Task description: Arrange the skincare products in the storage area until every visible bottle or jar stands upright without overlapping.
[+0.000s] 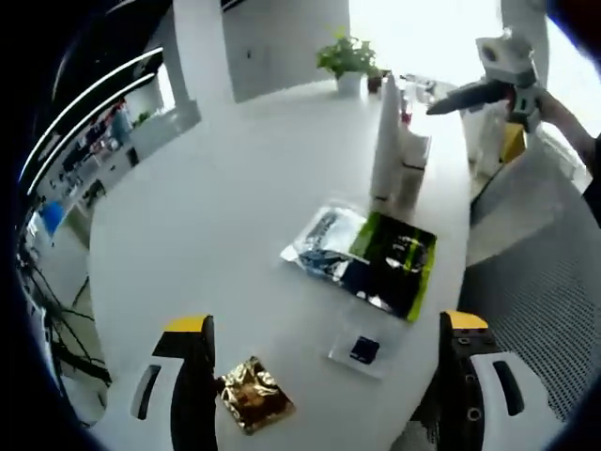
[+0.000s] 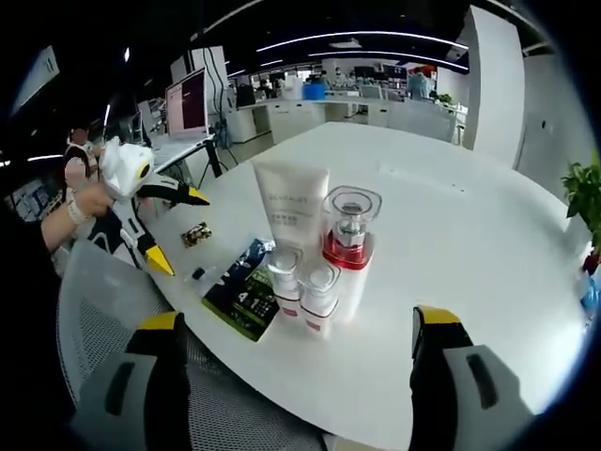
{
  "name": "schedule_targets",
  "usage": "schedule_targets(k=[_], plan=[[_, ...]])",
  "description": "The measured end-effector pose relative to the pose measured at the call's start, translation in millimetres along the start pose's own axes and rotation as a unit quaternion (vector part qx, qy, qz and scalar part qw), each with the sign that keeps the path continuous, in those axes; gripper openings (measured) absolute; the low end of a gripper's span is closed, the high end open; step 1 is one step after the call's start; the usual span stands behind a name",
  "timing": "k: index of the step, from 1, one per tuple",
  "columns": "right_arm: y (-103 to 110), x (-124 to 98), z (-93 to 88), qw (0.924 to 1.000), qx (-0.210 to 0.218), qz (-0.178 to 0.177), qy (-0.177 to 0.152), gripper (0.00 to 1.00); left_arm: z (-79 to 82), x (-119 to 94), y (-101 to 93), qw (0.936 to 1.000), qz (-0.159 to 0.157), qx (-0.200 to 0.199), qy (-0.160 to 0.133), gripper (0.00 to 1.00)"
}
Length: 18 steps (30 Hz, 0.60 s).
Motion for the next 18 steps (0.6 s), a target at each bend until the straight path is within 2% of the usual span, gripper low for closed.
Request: schedule_targets(k=[4, 8, 11, 16, 18], plan=[[0.3, -1.1, 6.8, 0.9998, -0.011, -0.004, -0.017, 0.99, 3.1, -19.3, 6.9, 0.9992, 0.03, -0.012, -0.022, 0.97], [-1.0, -2.9, 9.8, 0.9996, -0.023, -0.008, -0.016, 1.0, -2.0, -34.6, 12.9, 0.9979, 0.056, -0.021, -0.026, 0.97], [-0.1, -3.2, 11.5, 0.9994, -0.028, -0.007, -0.018, 1.0, -4.8, -40.2, 14.1, 0.9973, 0.062, -0.025, -0.031, 0.97], [4.0, -2.8, 11.2, 0.9995, -0.032, 0.002, -0.007, 1.0, -16.9, -46.8, 15.3, 0.9946, 0.094, -0.042, -0.012, 0.97], [3.9, -1.9, 11.6, 0.9994, -0.032, -0.001, -0.01, 1.0, -21.2, -47.8, 16.5, 0.9935, 0.109, -0.033, 0.003, 0.97]])
Point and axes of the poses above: the point that each gripper's makers call its tool centre point, and the gripper's own axes: x roughly forward along the fingers, y roughly to its left, z roughly out of its top, the point moved 8 cm from there along -x, roughly backward along the fingers, and after that the axes turned 13 degrees about -y, right-handed, at the moved point
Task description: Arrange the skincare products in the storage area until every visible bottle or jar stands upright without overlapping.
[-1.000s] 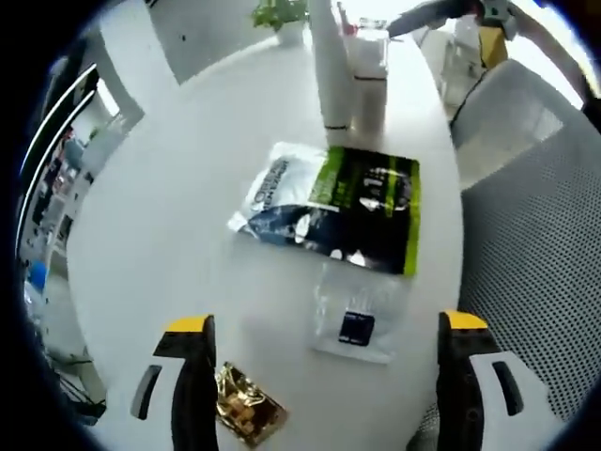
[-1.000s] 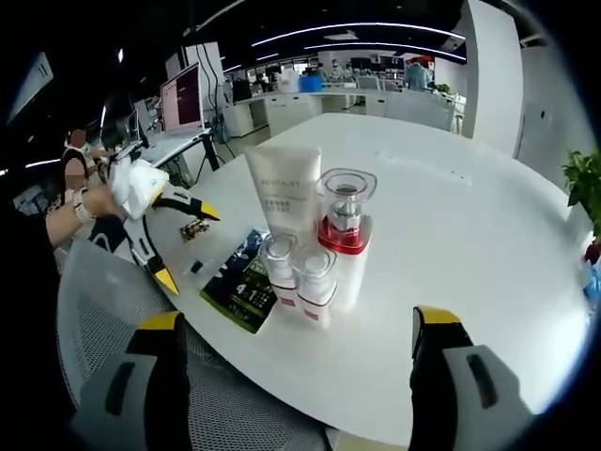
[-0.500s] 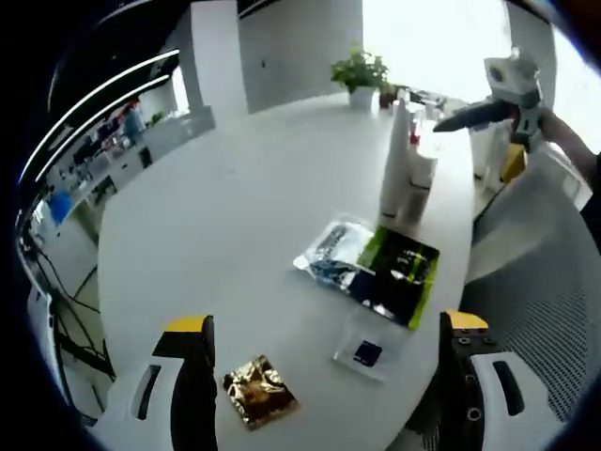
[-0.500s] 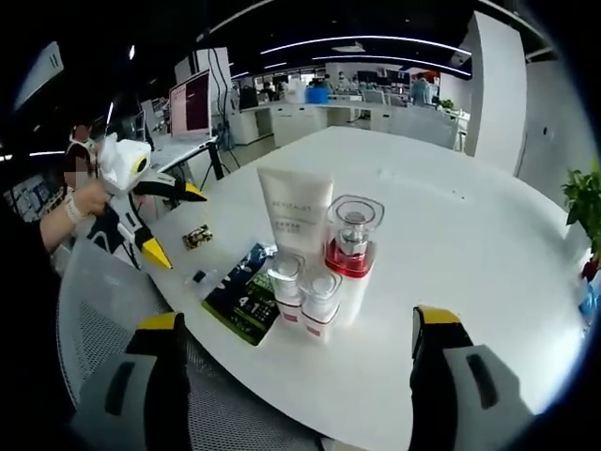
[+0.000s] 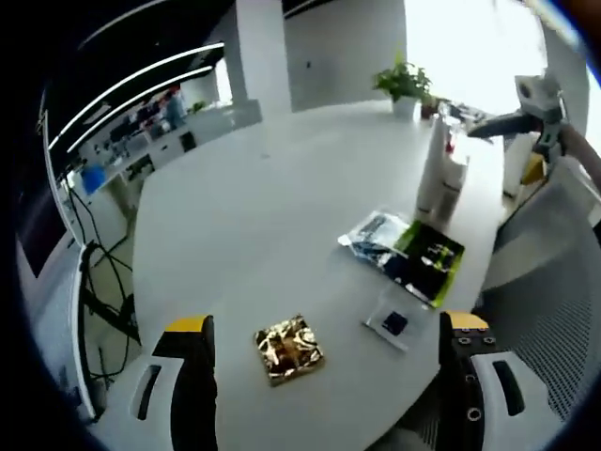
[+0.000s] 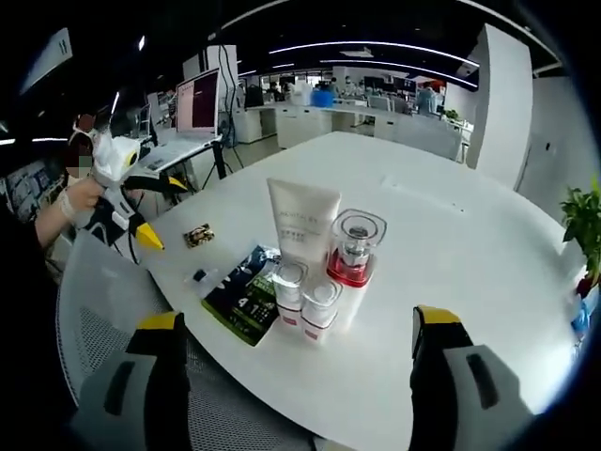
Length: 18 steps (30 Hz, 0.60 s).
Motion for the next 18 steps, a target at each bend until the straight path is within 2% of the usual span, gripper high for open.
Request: schedule_targets(k=[2, 3, 4, 13, 16, 18], plan=[[1.0, 0.9, 0.0, 1.0, 0.005, 0.005, 0.006, 1.0, -5.1, 1.8, 1.7, 0.9999, 0.004, -0.008, 0.005, 0.96], [0.9, 1.6, 0.1, 0.9999, 0.011, 0.004, 0.008, 1.0, -8.7, 3.2, 2.9, 0.9993, 0.01, -0.034, 0.007, 0.95], [0.8, 1.6, 0.1, 0.9999, 0.013, 0.005, 0.01, 1.0, -10.6, 4.0, 3.9, 0.999, 0.011, -0.042, 0.007, 0.94], [-3.1, -1.3, 4.1, 0.9998, 0.02, -0.001, -0.001, 1.0, -30.4, 18.4, 17.4, 0.9955, 0.038, -0.08, 0.035, 0.85], [-3.6, -2.0, 1.5, 0.9998, 0.02, -0.001, 0.005, 1.0, -37.2, 25.0, 16.3, 0.9937, 0.029, -0.093, 0.056, 0.81], [-3.8, -3.1, -0.9, 0.9997, 0.021, -0.002, 0.011, 1.0, -39.7, 29.2, 17.0, 0.9933, 0.031, -0.095, 0.058, 0.79]])
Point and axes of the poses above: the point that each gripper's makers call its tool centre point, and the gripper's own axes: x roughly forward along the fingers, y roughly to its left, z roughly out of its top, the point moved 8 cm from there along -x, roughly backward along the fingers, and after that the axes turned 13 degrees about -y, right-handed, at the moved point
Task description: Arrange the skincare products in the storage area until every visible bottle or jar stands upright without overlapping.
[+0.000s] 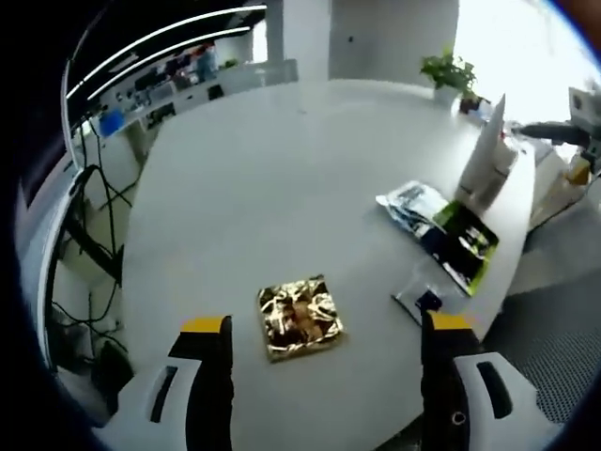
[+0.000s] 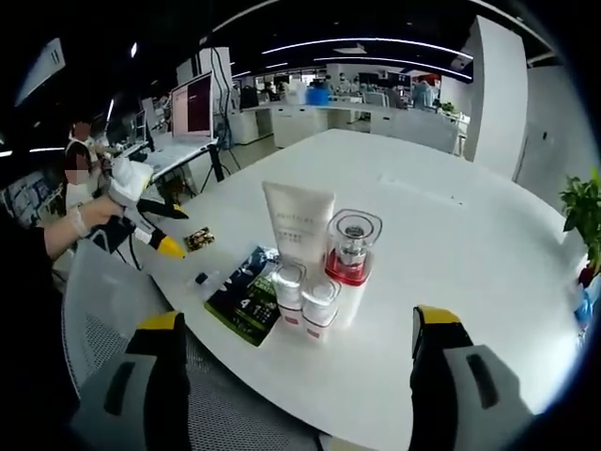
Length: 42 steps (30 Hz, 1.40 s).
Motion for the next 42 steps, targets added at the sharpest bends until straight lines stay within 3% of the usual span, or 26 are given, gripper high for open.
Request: schedule_targets(k=[6, 9, 12, 15, 19, 22, 24, 25, 32, 35, 42], plan=[[-2.1, 3.0, -0.9, 1.0, 0.006, 0.001, -0.002, 1.0, -4.3, 5.4, 7.3, 0.9996, 0.025, -0.008, 0.012, 0.66], [-3.1, 6.2, 0.4, 1.0, 0.006, 0.003, -0.004, 1.0, -3.7, 8.5, 10.3, 0.999, 0.041, 0.01, 0.014, 0.62], [-4.9, 8.8, 1.9, 1.0, 0.005, 0.005, -0.005, 1.0, -6.2, 12.4, 10.0, 0.9982, 0.043, 0.007, 0.04, 0.58], [-7.2, 10.9, 2.1, 0.9999, 0.007, 0.005, -0.007, 1.0, -7.9, 14.5, 10.0, 0.9981, 0.042, -0.013, 0.043, 0.54], [-11.7, 12.5, 0.7, 0.9999, 0.009, 0.004, -0.006, 1.0, -11.7, 18.6, 10.0, 0.9975, 0.04, 0.0, 0.057, 0.52], [-15.2, 12.4, 0.3, 0.9999, 0.011, 0.001, -0.007, 1.0, -8.6, 17.8, 14.2, 0.9975, 0.051, 0.001, 0.05, 0.53], [-16.6, 12.5, -0.3, 0.9999, 0.013, 0.001, -0.008, 1.0, -9.7, 17.7, 12.6, 0.9973, 0.042, -0.026, 0.054, 0.5], [-17.1, 12.8, -1.2, 0.9999, 0.013, 0.0, -0.007, 1.0, -8.1, 18.9, 15.6, 0.9977, 0.049, -0.009, 0.046, 0.49], [-19.7, 15.5, -6.5, 0.9998, 0.021, 0.0, 0.001, 0.99, -6.1, 18.0, 12.9, 0.9978, 0.033, -0.002, 0.057, 0.45], [-20.2, 16.3, -5.9, 0.9998, 0.021, -0.001, 0.0, 0.99, -4.5, 20.3, 8.9, 0.9981, 0.026, 0.004, 0.055, 0.37], [-19.4, 16.4, -6.1, 0.9997, 0.023, -0.001, 0.0, 0.99, -4.3, 21.6, 10.5, 0.9979, 0.019, 0.01, 0.061, 0.37]])
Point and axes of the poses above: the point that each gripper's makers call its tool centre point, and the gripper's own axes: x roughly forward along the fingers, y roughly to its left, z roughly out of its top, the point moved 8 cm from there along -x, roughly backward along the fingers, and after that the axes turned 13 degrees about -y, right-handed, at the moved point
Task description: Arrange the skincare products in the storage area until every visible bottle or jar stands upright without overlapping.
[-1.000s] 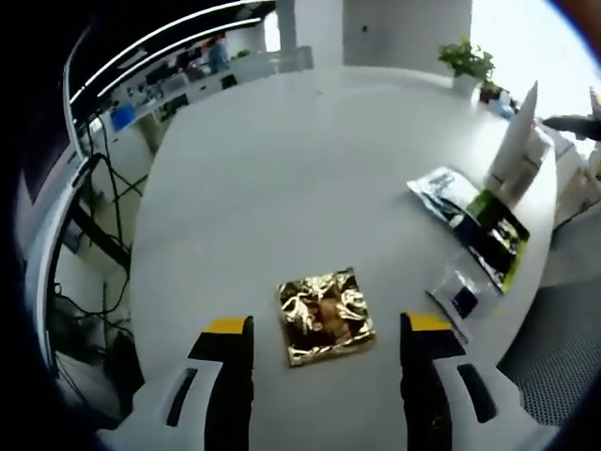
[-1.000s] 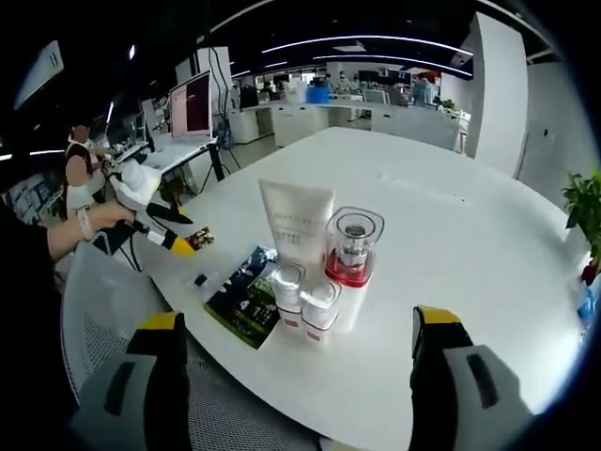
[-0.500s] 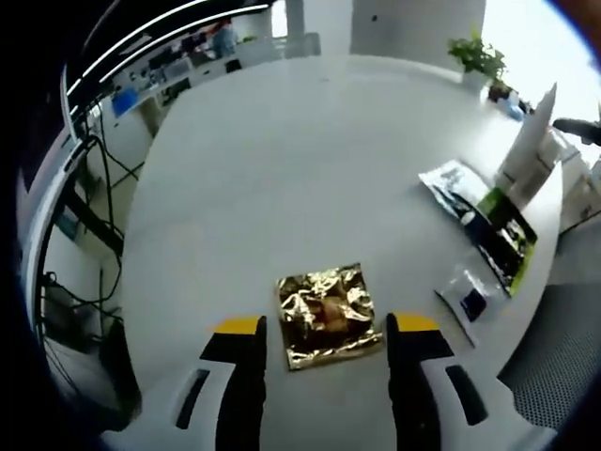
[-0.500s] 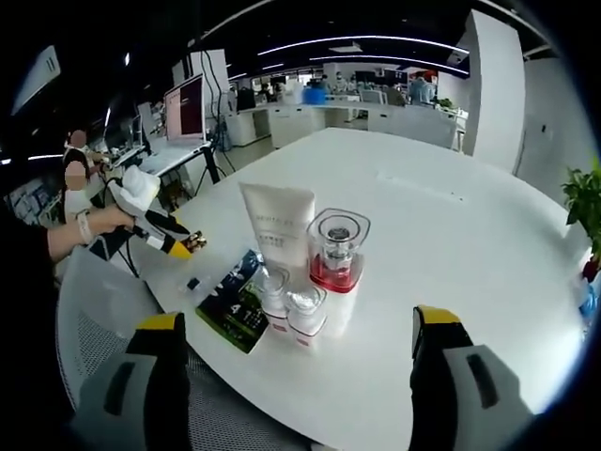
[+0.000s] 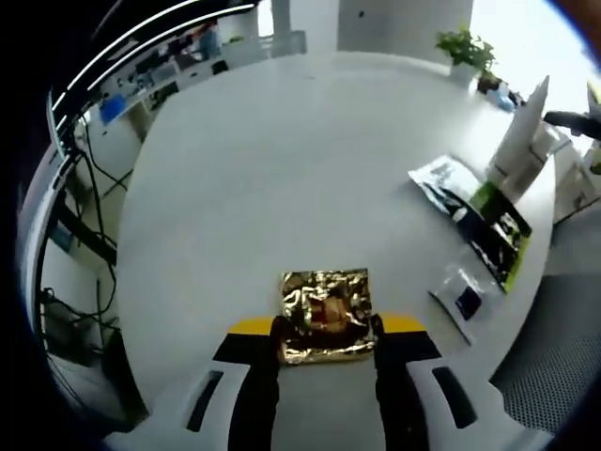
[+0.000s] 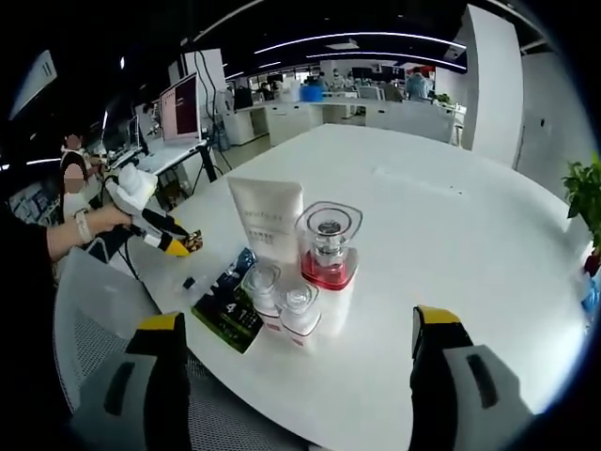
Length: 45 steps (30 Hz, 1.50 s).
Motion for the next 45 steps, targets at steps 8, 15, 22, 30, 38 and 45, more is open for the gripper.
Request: schedule_targets(k=[8, 15, 22, 30, 38, 45], plan=[[1.1, -2.5, -2.3, 1.0, 0.002, -0.002, 0.005, 0.99, 12.4, 13.7, -8.5, 0.9977, -0.049, 0.047, 0.0, 0.37], [-0.4, -4.5, -1.7, 0.9999, -0.001, -0.005, 0.01, 0.99, 27.0, 29.9, -17.8, 0.9832, -0.128, 0.13, -0.006, 0.37], [0.0, -4.3, -1.0, 0.9999, -0.001, -0.006, 0.014, 0.99, 37.6, 41.2, -24.7, 0.9662, -0.183, 0.182, -0.001, 0.37], [-0.2, -3.2, -1.8, 0.9998, 0.001, -0.007, 0.017, 0.99, 48.6, 51.5, -28.2, 0.9412, -0.237, 0.24, 0.024, 0.37], [-0.5, -1.6, -4.5, 0.9997, 0.004, -0.007, 0.021, 0.99, 56.9, 60.4, -37.0, 0.9228, -0.266, 0.277, 0.036, 0.37], [-2.4, -0.9, -5.4, 0.9997, 0.005, -0.006, 0.024, 0.99, 61.8, 65.4, -51.6, 0.9035, -0.298, 0.307, 0.027, 0.37]])
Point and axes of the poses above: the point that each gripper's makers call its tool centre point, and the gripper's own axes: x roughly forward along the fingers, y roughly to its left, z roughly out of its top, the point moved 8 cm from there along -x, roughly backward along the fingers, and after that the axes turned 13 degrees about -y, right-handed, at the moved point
